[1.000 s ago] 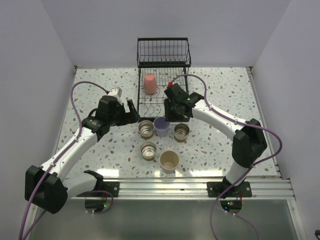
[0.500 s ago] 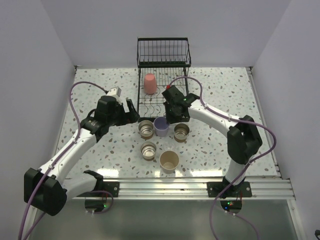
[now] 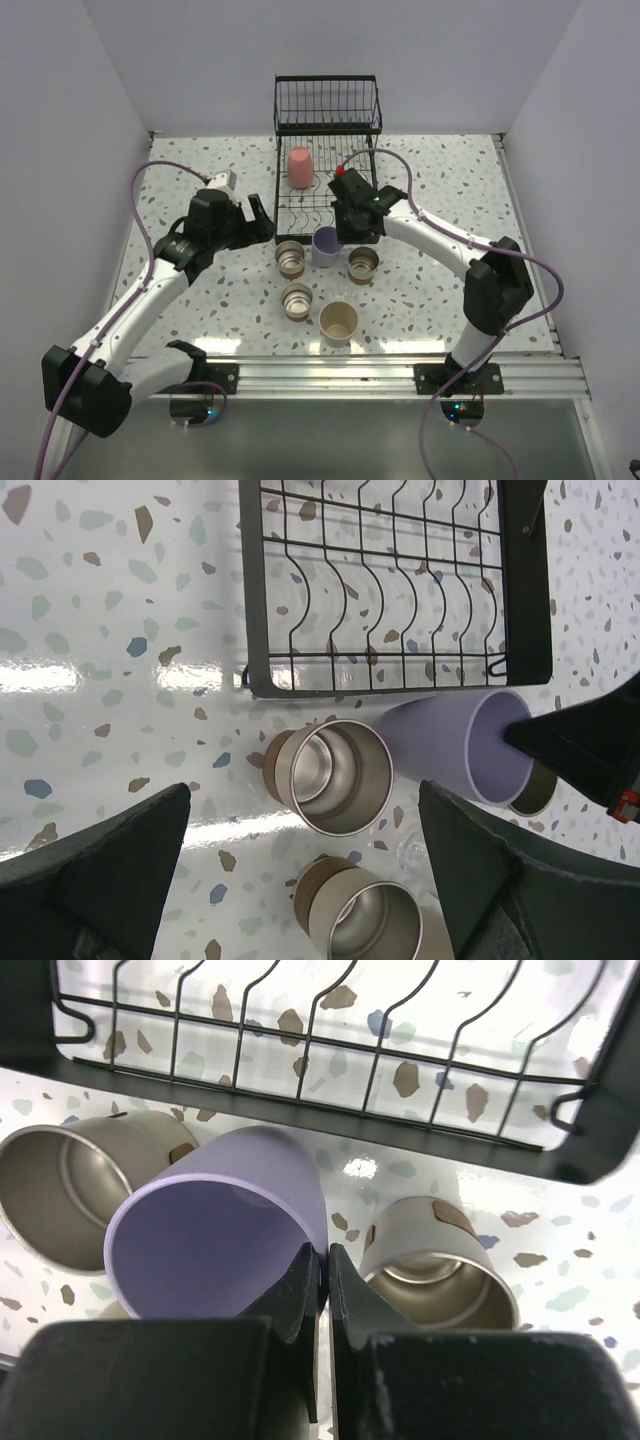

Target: Load the cups into the dish rack

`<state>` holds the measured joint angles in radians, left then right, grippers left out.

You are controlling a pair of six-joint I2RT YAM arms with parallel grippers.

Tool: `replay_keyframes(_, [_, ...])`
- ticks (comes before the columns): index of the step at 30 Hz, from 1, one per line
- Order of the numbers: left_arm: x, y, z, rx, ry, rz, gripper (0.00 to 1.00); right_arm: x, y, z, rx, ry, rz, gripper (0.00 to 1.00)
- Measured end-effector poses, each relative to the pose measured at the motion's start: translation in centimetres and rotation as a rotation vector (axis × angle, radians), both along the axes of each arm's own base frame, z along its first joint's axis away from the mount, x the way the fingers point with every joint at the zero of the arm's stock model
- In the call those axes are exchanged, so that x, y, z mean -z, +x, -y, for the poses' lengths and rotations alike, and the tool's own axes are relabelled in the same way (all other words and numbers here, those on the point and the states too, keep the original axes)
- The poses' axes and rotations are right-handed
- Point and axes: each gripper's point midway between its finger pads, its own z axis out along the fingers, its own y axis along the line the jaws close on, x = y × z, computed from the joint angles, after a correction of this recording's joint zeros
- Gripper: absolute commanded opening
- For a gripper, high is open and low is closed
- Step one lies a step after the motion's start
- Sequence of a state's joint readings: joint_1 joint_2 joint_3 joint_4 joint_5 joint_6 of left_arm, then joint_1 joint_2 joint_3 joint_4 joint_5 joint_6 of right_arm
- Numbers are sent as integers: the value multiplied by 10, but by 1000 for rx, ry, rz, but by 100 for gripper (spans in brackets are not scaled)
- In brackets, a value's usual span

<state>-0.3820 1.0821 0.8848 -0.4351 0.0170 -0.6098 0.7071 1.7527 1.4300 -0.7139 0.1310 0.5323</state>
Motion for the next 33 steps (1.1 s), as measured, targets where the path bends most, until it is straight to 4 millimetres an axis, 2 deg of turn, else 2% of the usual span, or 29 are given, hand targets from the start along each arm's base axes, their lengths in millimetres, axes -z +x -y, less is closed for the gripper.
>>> replay_keyframes(3, [-11,2,-7,-34,15,21,100,-18,-1,7,2,-1,38,0])
replay_keyframes(7, [-34,5,-21,-103,37,85,100,-56,3,20,29,49,105,0])
replay_keyframes(12, [-77,-7,-37,-160,-8,252,100,-114,13,64,149,212,190,0])
replay_keyframes(15, [-105,-21,-40,-155,-76,372,100,-143,7,89,211,305,240,0])
replay_keyframes(19, [-132,-26,-28,-110,-184,457,100,-174,-15,80,185,489,251,0])
replay_keyframes(21, [-135,-24,-15,-70,-249,457,100,-187,-24,72,166,596,231,0])
replay_keyframes(25, [-129,-17,4,-40,-344,400,100,-209,-25,63,166,788,194,0])
replay_keyframes(28, [-128,-12,12,-50,-413,361,99,-218,-27,57,165,900,159,0])
replay_keyframes(33, [-156,-16,30,20,-572,414,100,-222,-35,44,139,1015,84,0])
